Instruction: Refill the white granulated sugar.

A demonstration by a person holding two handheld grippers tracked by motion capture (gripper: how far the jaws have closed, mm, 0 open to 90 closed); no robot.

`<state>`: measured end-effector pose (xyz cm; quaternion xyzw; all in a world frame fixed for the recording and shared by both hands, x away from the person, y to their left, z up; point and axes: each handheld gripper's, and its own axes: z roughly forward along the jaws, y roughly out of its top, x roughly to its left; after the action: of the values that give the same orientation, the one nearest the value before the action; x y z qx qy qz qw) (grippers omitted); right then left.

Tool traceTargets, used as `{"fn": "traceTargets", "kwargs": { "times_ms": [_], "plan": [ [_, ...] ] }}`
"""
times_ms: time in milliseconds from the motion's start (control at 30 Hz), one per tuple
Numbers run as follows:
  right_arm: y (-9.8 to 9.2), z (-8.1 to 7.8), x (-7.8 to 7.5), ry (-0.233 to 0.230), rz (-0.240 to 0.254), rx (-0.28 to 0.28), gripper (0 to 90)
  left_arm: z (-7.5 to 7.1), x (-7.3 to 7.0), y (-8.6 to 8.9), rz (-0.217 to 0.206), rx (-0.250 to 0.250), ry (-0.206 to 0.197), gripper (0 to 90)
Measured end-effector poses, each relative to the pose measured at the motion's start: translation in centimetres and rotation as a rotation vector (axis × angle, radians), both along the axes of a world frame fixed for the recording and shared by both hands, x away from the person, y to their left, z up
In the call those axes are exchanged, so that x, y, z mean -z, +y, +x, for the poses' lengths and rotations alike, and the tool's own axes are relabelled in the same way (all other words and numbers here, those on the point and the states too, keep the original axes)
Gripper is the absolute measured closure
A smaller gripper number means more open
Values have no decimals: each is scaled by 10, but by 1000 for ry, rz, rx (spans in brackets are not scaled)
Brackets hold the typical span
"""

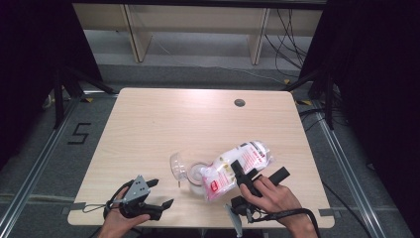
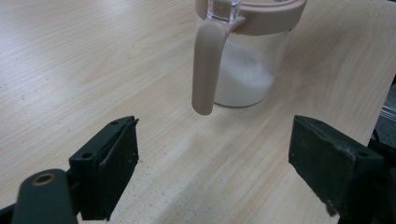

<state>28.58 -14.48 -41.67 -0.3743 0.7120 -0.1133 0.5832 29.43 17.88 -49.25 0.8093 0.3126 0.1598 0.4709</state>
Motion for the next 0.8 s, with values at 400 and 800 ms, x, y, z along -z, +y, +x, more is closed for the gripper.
{"fn": "traceTargets", "kwargs": {
  "times_ms": [400, 800],
  "plan": [
    [3, -1, 0, 9, -23, -1, 750, 2, 0, 1, 21, 10, -17, 155],
    [5, -1, -2, -14, -36, -7, 752, 3, 0, 0, 14, 15, -18, 156]
  ]
}}
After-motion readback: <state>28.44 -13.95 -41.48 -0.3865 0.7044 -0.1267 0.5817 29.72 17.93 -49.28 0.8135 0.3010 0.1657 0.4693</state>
